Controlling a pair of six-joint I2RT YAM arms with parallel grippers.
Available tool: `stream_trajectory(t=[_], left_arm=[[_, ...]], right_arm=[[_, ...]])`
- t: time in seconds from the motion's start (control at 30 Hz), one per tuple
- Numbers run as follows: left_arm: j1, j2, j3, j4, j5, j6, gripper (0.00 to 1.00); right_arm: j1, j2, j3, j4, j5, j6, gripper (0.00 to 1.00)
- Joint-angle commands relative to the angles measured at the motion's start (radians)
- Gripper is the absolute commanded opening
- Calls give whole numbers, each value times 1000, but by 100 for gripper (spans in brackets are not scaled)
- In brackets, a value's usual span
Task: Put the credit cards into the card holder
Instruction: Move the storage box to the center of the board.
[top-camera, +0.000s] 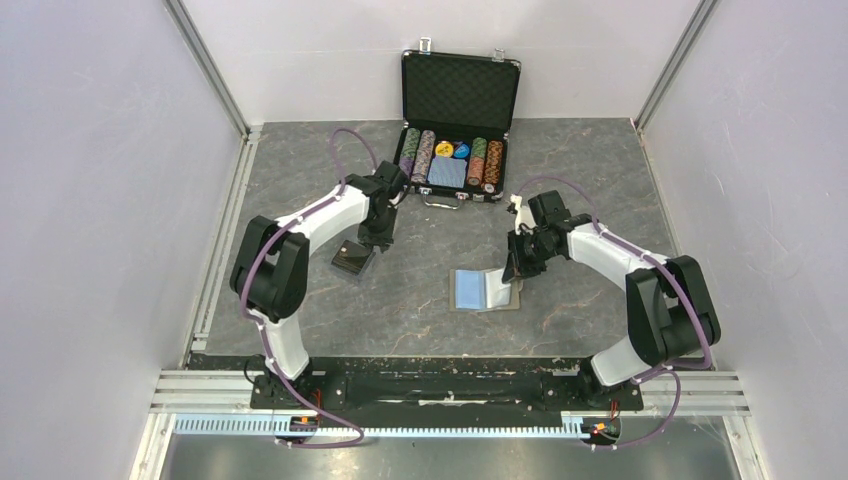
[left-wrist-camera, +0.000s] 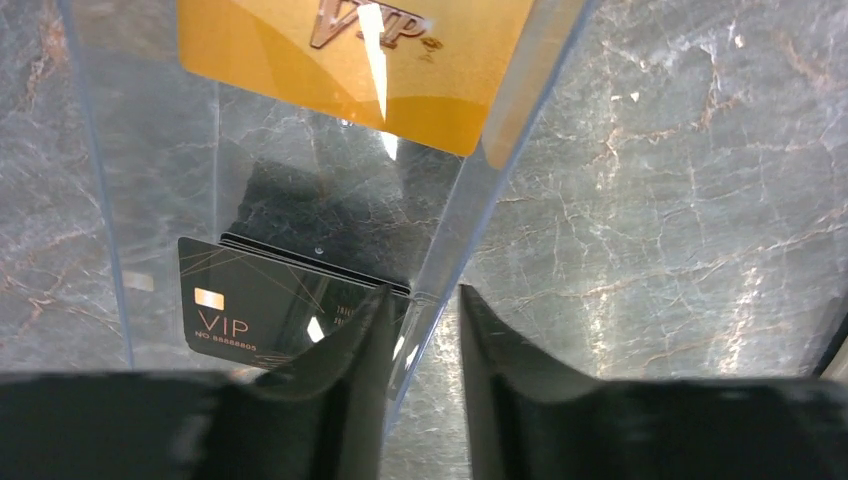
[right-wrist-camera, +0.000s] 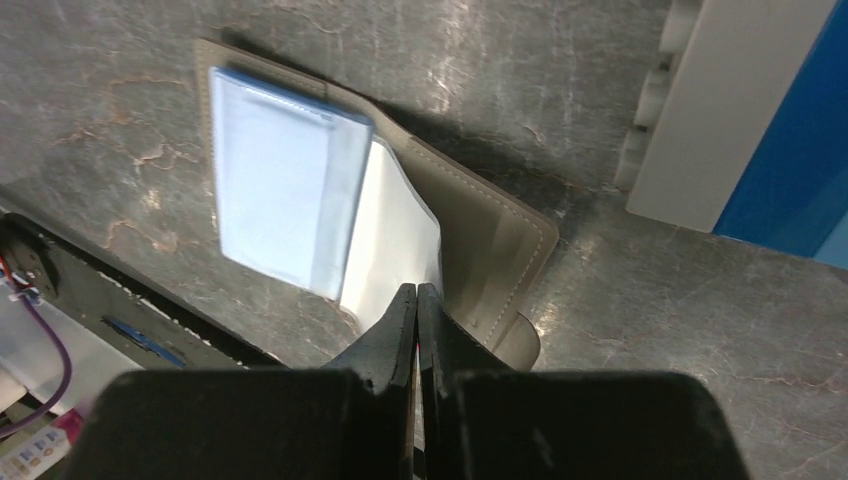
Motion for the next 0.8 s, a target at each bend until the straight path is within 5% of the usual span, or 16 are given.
stream_trajectory(t=[0.0, 0.17, 0.47, 0.57, 0.63, 0.77], left_arm=[[-23, -8, -5, 40, 34, 98, 27], [-91, -37, -32, 57, 57, 148, 8], [-284, -162, -158, 82, 28, 222, 7], [-324, -228, -217, 89, 17, 222, 18], [-330, -277, -248, 89, 18, 202, 40], [-330, -402, -272, 96, 42, 125, 65]], right_arm=[[-1, -43, 51, 2, -51, 19, 0], [-1, -60, 69, 13, -64, 34, 0], [-1, -49, 87, 103, -159, 91, 0], [1, -29, 97, 149, -192, 118, 2], [5, -9, 106, 177, -211, 133, 3], [38, 48, 168, 188, -211, 130, 10]])
